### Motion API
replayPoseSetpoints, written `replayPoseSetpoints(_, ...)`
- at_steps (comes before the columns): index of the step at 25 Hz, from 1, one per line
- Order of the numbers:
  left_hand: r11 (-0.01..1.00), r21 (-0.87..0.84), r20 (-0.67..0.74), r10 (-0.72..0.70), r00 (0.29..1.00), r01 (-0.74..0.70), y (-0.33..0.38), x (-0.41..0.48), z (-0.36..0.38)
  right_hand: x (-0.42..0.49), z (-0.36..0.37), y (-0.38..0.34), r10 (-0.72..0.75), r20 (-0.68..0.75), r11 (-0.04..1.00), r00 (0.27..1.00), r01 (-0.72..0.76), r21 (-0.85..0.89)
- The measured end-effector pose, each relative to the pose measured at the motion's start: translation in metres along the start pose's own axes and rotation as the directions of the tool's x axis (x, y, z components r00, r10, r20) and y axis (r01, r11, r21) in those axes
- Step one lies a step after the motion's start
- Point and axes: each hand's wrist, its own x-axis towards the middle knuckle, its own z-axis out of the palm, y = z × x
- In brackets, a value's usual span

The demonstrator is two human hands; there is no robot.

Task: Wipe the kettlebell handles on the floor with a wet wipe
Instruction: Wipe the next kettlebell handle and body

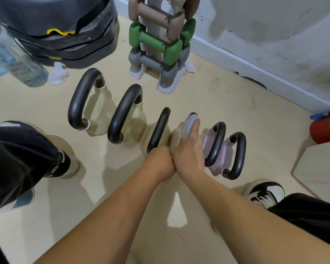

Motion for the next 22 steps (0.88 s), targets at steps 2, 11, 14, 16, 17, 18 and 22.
replayPoseSetpoints(2, 0.996, 0.09, 0.119, -0.024, 0.993, 0.014, -0.005, 0.0, 0.006, -0.007, 0.003, 0.002, -0.009, 0.01, 0.996, 1.0, 0.009, -0.085)
replayPoseSetpoints(11, 0.99, -0.128, 0.056, -0.048, 0.997, 0.055, -0.004, 0.005, 0.004, 0.108, -0.015, -0.041, 0.199, 0.284, 0.861, 0.938, -0.029, -0.508)
replayPoseSetpoints(14, 0.986, -0.158, 0.036, -0.045, 0.998, 0.05, -0.005, 0.006, -0.004, 0.115, -0.017, -0.041, 0.241, 0.272, 0.904, 0.932, -0.114, -0.411)
replayPoseSetpoints(16, 0.986, -0.163, 0.022, -0.036, 0.999, 0.039, -0.004, 0.005, -0.007, 0.099, -0.016, -0.032, 0.214, 0.183, 0.96, 0.96, -0.171, -0.223)
replayPoseSetpoints(17, 0.986, -0.167, 0.017, -0.029, 0.999, 0.032, -0.002, 0.004, -0.008, 0.085, -0.013, -0.026, 0.165, 0.132, 0.98, 0.977, -0.148, -0.129)
replayPoseSetpoints(18, 0.986, -0.166, 0.021, -0.029, 0.999, 0.032, -0.001, 0.004, -0.007, 0.068, -0.009, -0.018, 0.106, 0.097, 0.991, 0.99, -0.098, -0.086)
replayPoseSetpoints(22, 0.997, -0.078, 0.081, 0.016, 0.997, -0.01, 0.0, 0.003, 0.0, 0.005, 0.008, 0.006, -0.007, 0.055, 0.999, 0.998, 0.009, -0.032)
